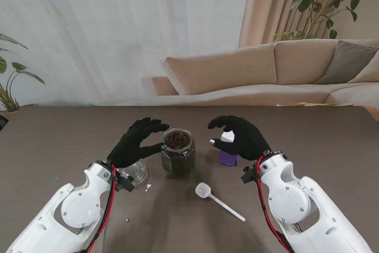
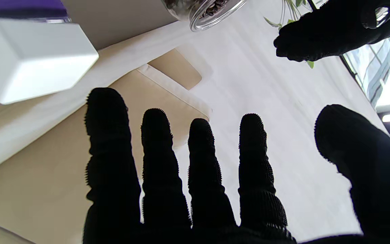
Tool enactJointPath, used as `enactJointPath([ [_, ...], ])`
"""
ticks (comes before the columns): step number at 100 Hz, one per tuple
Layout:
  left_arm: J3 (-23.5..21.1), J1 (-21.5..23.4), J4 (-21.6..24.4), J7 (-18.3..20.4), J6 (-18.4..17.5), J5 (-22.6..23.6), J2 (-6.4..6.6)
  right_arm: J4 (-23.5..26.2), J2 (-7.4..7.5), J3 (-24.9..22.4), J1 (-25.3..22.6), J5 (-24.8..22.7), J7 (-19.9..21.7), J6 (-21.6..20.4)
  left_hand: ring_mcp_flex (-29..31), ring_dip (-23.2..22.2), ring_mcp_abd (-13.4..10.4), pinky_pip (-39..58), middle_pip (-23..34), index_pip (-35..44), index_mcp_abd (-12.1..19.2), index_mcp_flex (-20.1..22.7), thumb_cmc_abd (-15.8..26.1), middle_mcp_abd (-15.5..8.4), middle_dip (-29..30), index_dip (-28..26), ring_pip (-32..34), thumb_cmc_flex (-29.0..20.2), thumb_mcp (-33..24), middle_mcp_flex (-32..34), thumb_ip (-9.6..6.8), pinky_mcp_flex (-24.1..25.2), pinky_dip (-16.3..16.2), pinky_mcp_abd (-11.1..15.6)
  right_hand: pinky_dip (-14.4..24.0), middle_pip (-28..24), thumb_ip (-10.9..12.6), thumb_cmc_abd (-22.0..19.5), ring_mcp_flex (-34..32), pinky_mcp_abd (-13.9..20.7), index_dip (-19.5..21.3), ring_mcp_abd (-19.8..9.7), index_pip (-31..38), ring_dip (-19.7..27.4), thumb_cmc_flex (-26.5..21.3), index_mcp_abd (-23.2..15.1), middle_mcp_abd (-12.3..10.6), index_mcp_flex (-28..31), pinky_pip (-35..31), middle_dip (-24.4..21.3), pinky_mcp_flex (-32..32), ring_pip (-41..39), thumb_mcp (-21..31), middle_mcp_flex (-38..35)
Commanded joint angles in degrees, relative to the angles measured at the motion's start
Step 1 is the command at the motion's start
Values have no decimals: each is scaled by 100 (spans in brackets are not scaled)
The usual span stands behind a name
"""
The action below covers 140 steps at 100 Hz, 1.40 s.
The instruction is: Portion coffee beans from the glass jar into the coffee jar
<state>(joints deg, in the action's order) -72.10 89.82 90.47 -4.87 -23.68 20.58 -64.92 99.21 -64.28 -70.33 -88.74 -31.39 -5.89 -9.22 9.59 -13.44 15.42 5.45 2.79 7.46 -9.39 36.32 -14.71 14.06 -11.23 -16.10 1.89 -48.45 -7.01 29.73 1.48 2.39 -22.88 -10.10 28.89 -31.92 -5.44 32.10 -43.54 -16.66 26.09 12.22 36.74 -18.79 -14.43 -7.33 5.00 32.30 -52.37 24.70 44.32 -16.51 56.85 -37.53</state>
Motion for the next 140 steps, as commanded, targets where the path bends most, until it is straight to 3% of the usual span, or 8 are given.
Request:
enactJointPath([
  [1, -49, 85, 74, 140, 69, 18, 5, 2, -37, 22, -201, 5, 13, -82, 228, -55, 78, 92, 4, -53, -24, -59, 73, 1, -74, 14, 52, -148, -151, 78, -53, -46, -91, 38, -149, 130, -37, 47, -162, 148, -153, -102, -114, -69, -123, -81, -203, 174, -81, -57, -2224, 85, -165, -166],
  [41, -481, 398, 484, 598, 502, 610, 167, -21, -55, -95, -509, 19, -173, -310, 525, -240, 153, 354, 29, -48, -37, -49, -1, 30, -143, 17, 181, -88, -282, 159, -44, -373, -390, -192, -131, 235, -32, -29, -156, 81, -133, -57, -217, -115, -111, -79, -141, 278, 5, -2, -2291, 140, -327, -245],
  [59, -799, 529, 730, 1081, 849, 1143, 301, 7, -69, -129, -554, -30, -273, -372, 814, -637, 285, 818, 48, -66, 47, -176, -193, -7, -238, 7, 418, 52, -484, 126, -31, -649, -1239, -552, -101, 254, -30, 6, -189, 51, -113, -40, -225, -145, -128, -121, -108, 347, 7, 15, -2267, 116, -336, -287],
  [71, -1045, 604, 920, 1600, 1014, 1758, 437, -2, -74, -130, -549, -22, -290, -373, 1093, -1305, 395, 1354, 109, -72, 164, -366, -347, -109, -363, -45, 835, 249, -620, 122, -21, -938, -2454, -725, -79, 266, -32, 12, -192, 39, -102, -26, -245, -163, -131, -129, -90, 345, 5, 25, -2262, 105, -338, -285],
  [84, -1171, 600, 1004, 1974, 1158, 2202, 523, -15, -84, -120, -542, 7, -319, -374, 1458, -2941, 598, 4097, 217, -82, 214, -574, -572, -180, -597, -172, 2232, 404, -703, 224, -20, -995, -4953, -681, -47, 267, -34, 37, -218, 36, -86, -14, -253, -191, -147, -151, -62, 360, -14, 39, -2244, 74, -333, -294],
  [92, -1181, 539, 986, 2151, 1218, 2434, 563, -17, -86, -115, -545, 32, -320, -376, 1730, -4145, 642, 7076, 323, -76, 225, -593, -767, -180, -830, -227, 3755, 539, -899, 410, 5, -1212, -4855, -486, -30, 268, -35, 35, -235, 30, -78, -12, -254, -206, -145, -152, -62, 367, -26, 44, -2239, 54, -330, -288],
  [102, -1147, 417, 939, 2426, 1216, 2749, 624, -15, -86, -114, -550, 41, -311, -373, 2297, -4795, 435, 8366, 366, -114, 321, -708, -922, -206, -909, -219, 5427, 680, -987, 524, 27, -2484, -5121, -468, -12, 271, -38, 43, -226, 22, -70, -1, -263, -220, -149, -171, -59, 364, -33, 48, -2244, 45, -328, -281],
  [140, -663, -145, 684, 3259, 1539, 3449, 760, -14, -89, -110, -554, 146, -260, -335, 3253, -4911, -102, 9717, 434, -155, 785, -1343, -724, 176, -1332, -441, 7001, 1069, -192, 202, -50, -4024, -4518, -228, 50, 284, -48, 79, -214, -5, -44, 21, -286, -261, -173, -256, -26, 379, -49, 54, -2253, 14, -331, -245],
])
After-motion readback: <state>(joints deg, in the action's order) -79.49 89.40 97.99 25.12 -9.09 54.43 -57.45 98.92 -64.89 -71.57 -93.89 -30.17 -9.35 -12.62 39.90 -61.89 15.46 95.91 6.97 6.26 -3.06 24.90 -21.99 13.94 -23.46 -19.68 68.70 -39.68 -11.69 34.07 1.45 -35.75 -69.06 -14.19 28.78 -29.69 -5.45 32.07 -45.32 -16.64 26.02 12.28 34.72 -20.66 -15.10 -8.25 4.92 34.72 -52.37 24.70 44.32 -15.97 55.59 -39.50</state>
